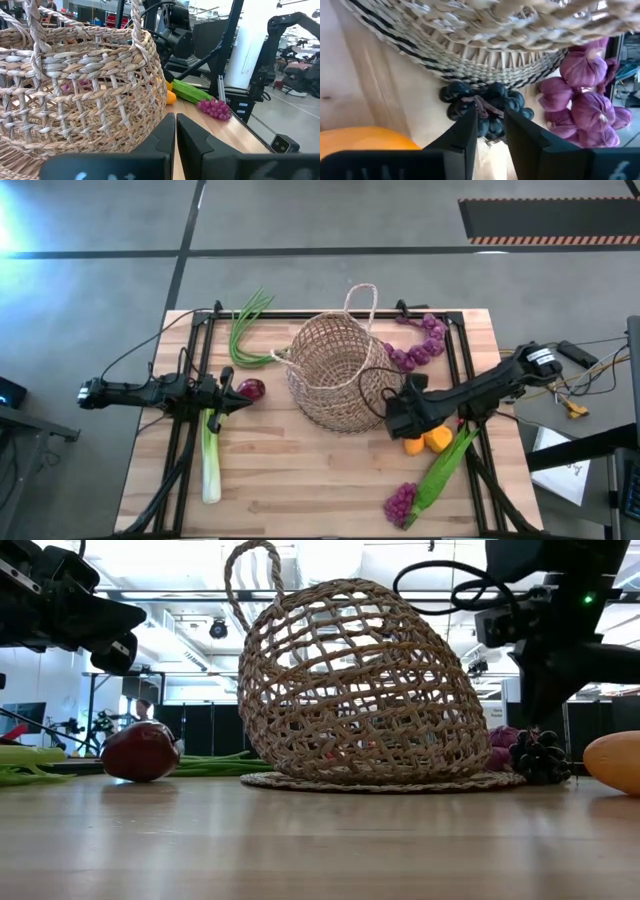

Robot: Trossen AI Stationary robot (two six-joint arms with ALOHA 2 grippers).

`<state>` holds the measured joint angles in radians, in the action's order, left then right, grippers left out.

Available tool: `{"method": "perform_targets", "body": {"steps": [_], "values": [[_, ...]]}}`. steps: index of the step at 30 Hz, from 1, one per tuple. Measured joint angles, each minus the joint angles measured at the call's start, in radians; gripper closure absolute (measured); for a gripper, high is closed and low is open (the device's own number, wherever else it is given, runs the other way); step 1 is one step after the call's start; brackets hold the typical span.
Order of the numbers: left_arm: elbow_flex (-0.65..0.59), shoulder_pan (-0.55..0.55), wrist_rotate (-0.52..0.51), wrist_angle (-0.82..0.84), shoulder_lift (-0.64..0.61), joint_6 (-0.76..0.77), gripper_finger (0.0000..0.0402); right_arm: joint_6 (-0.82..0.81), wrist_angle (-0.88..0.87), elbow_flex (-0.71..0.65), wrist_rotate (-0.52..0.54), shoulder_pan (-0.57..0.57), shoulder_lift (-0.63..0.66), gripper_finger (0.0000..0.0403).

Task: Build produce basket
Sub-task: Put the dark purple grapes into the light brown basket

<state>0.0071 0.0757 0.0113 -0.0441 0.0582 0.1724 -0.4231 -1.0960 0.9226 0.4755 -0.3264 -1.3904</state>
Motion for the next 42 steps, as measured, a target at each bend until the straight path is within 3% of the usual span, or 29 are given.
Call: {"method": "perform_targets", "body": {"steps": [8,27,34,42], "values": [[0.000,0.000,0.000,0.000,0.000,0.000,0.0402,0.067,0.030,-0.006,-0.002,0.000,-0.039,0.0365],[0.000,0.000,0.000,0.001,0.000,0.000,0.0402,0.037,0.007,-0.005,0.025,0.000,-0.066,0.0393],[0.000,0.000,0.000,0.000,0.000,0.000,0.0402,-0.060,-0.162,0.124,0.151,0.000,-0.040,0.0394],[0.000,0.000,0.000,0.000,0.000,0.000,0.0402,-0.163,-0.440,0.402,0.260,0.000,-0.038,0.0394]]}}
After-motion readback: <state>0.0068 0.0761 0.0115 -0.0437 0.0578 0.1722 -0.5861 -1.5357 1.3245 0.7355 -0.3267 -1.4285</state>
